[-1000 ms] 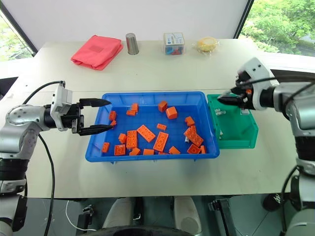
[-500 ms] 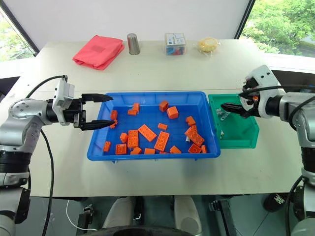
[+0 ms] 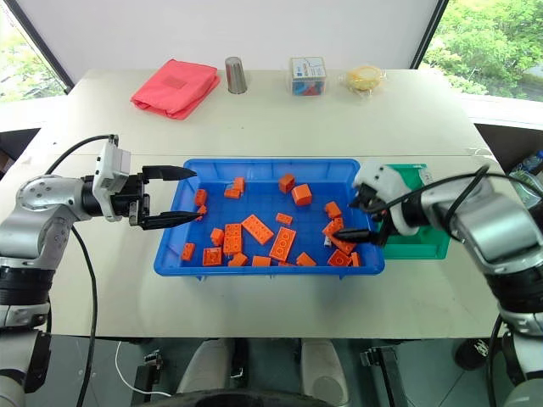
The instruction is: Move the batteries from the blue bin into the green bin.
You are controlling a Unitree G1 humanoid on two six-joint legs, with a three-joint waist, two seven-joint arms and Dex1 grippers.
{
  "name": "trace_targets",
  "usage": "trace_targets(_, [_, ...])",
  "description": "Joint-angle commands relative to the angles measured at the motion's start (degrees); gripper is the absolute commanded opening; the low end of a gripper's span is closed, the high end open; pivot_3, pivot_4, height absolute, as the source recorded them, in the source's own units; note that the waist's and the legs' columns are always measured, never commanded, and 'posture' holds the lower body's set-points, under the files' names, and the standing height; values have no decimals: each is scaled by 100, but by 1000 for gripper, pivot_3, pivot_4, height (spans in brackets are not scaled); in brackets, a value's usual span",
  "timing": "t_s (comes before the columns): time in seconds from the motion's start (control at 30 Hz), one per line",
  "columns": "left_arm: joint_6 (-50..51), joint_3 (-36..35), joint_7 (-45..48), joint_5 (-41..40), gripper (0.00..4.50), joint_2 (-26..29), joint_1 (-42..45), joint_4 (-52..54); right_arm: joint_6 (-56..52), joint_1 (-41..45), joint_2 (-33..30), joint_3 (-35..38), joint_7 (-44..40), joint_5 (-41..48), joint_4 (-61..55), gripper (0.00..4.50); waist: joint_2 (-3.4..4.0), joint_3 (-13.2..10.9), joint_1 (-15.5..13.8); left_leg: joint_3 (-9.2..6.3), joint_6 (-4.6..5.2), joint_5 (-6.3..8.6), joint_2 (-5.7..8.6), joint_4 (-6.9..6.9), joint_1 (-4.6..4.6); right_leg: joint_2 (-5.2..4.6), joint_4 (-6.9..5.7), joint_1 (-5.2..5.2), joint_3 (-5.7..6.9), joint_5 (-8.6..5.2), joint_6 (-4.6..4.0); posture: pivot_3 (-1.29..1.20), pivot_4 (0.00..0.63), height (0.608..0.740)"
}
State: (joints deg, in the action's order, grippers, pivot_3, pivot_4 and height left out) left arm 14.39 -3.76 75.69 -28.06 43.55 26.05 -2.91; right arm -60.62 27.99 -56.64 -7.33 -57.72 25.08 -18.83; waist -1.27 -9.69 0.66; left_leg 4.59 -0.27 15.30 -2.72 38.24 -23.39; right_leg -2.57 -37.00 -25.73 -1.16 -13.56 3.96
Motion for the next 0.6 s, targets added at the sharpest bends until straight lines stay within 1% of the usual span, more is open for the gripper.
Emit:
trace_targets(0.03, [34,-175,-55,-147,4500,41,-91,332,-482,-235,188,487,562,138,-400,4479,0,0,3,-1,0,0,0,0,0,1,1,0,0,0,0,0,150,740])
trace_targets(0.13, [96,-146,-32,-189,4500,37,-87,383,-673,-468,403,577,917,171,-594,4479,-1,1,-6,-3,-1,-1,0,5,3,2,0,8,4,-2,-4,0,150,740])
trace_targets(0.27, [96,-83,11,-170,4500,10,28,331,-713,-510,641,527,1261,141,-584,4479,-5,3,-1,-6,-1,-1,0,6,14,1,5,24,8,-4,-7,0,150,740])
trace_targets(0.33, [85,-49,28,-150,4500,-10,124,265,-614,-515,666,364,1402,11,-590,4479,-5,3,-6,-6,-1,-1,1,6,13,0,7,24,8,-4,-7,0,150,740])
trace_targets(0.4, [80,-27,50,-135,4500,-27,222,189,-447,-532,564,91,1472,-166,-678,4479,-6,3,-9,-7,-1,-1,2,6,12,0,10,26,9,-4,-7,0,150,740])
trace_targets(0.6, [39,18,105,-75,4500,-90,363,55,-422,-431,598,-297,1588,-245,-885,4479,-6,3,-1,-7,-1,-1,2,6,11,0,16,28,9,-3,-6,0,150,740])
